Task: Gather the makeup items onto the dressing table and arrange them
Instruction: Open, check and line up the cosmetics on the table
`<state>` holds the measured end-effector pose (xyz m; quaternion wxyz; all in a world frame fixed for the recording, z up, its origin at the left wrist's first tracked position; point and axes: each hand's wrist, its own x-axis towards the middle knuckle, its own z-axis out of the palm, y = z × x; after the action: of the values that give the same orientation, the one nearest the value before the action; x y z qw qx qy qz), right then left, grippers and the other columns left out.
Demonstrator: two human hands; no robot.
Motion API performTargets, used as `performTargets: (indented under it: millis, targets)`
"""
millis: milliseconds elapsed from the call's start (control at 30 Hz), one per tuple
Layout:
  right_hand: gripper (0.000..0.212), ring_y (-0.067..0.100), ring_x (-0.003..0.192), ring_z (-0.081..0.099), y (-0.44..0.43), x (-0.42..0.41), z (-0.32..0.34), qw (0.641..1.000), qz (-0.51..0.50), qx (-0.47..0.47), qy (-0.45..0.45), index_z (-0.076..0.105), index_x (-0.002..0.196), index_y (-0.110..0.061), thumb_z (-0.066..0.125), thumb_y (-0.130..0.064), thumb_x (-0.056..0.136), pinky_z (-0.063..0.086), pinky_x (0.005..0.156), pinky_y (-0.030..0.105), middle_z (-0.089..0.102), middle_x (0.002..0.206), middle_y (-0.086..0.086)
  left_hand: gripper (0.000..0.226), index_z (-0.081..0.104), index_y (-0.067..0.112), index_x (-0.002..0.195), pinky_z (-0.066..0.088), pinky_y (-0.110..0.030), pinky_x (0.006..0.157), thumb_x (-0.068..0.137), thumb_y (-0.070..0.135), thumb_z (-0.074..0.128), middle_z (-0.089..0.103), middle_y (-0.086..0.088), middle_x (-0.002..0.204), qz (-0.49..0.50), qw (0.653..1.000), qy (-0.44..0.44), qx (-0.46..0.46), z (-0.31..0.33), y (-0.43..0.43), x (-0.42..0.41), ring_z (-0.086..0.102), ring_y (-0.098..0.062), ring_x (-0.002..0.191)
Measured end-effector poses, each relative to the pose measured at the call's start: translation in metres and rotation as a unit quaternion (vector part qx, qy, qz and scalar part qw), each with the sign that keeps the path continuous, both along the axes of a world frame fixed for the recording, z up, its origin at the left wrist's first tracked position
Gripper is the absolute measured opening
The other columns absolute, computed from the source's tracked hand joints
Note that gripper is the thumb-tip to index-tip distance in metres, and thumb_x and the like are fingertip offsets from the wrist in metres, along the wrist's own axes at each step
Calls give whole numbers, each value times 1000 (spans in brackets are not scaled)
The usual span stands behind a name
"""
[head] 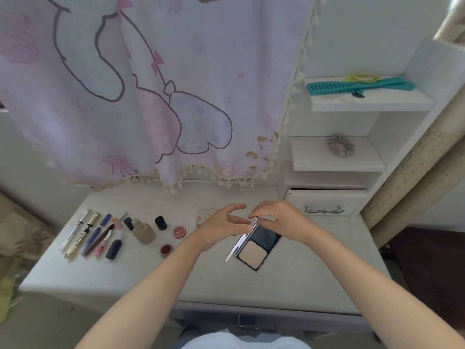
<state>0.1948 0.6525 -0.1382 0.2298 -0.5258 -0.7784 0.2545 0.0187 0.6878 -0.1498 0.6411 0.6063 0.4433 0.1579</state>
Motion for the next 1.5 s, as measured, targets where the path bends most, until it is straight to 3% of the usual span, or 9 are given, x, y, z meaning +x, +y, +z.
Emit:
performTargets:
  millis: [67, 167, 333, 400, 500, 867, 967, 1233, 1500]
  targets:
    - [17, 22, 91, 62, 3, 1, -3, 1000, -10, -17, -6, 70, 99, -6, 58, -9, 87, 44, 82, 28, 69, 101, 11, 53, 40, 21, 131, 41, 0, 49, 84, 12, 62, 62, 0, 103, 9, 1000, -3, 4, 1, 0, -1, 57, -1, 78]
    - [14, 19, 82, 59, 8, 6, -11, 993, -78, -64, 54, 70, 95, -4, 61, -9, 86, 45, 78, 29, 69, 92, 13, 48, 46, 14, 129, 49, -11, 75, 84, 14, 63, 62, -5, 110, 34, 999, -22, 6, 0, 3, -4, 61, -9, 90]
    - [10, -9, 54, 54, 15, 25, -26, 962, -166, -148, 161, 68, 88, -4, 59, -1, 85, 44, 60, 9, 62, 70, -4, 25, 60, 21, 107, 45, -24, 87, 83, 17, 63, 66, -1, 108, 85, 995, -22, 43, -8, 13, -17, 59, -13, 99]
    - [9, -9, 49, 55, 15, 32, -32, 949, -188, -175, 185, 67, 85, -1, 58, -1, 86, 45, 54, 5, 60, 68, -2, 14, 63, 25, 96, 46, -27, 86, 84, 18, 62, 68, 0, 103, 121, 992, -29, 30, -16, 15, -20, 60, -11, 94]
    - [19, -5, 48, 59, 16, 39, -43, 930, -216, -206, 216, 62, 70, -14, 59, -4, 86, 47, 52, 7, 61, 70, 0, 10, 65, 22, 87, 46, -27, 81, 86, 14, 60, 67, 1, 92, 161, 986, -49, -1, -29, 17, -18, 62, -11, 84]
    - [20, 7, 56, 62, 24, 44, -79, 903, -274, -251, 215, 58, 70, -17, 56, -11, 89, 48, 52, 10, 62, 87, 6, 14, 63, 18, 77, 46, -21, 67, 85, 8, 60, 65, -2, 83, 236, 971, -2, -26, -71, 28, 10, 61, -17, 80]
    - [23, 2, 50, 61, 30, 43, -94, 898, -287, -256, 213, 57, 68, -20, 57, -10, 88, 47, 51, 12, 62, 89, 7, 12, 63, 16, 77, 46, -21, 65, 85, 8, 59, 65, -2, 81, 255, 966, 17, -36, -83, 32, 15, 60, -17, 79]
    - [25, 14, 57, 55, 48, 39, -119, 881, -315, -279, 218, 56, 67, -20, 56, -6, 88, 43, 53, 17, 57, 71, 2, 12, 62, 14, 78, 43, -21, 64, 87, 6, 57, 62, 1, 75, 286, 956, 31, -61, -101, 47, 23, 57, -15, 74]
    - [10, 16, 57, 56, 66, 35, -136, 883, -322, -280, 196, 58, 81, -13, 55, -10, 89, 43, 58, 22, 58, 71, -2, 10, 63, 5, 93, 43, -19, 62, 88, 8, 55, 61, -6, 86, 310, 947, 63, -56, -111, 60, 26, 56, -20, 84]
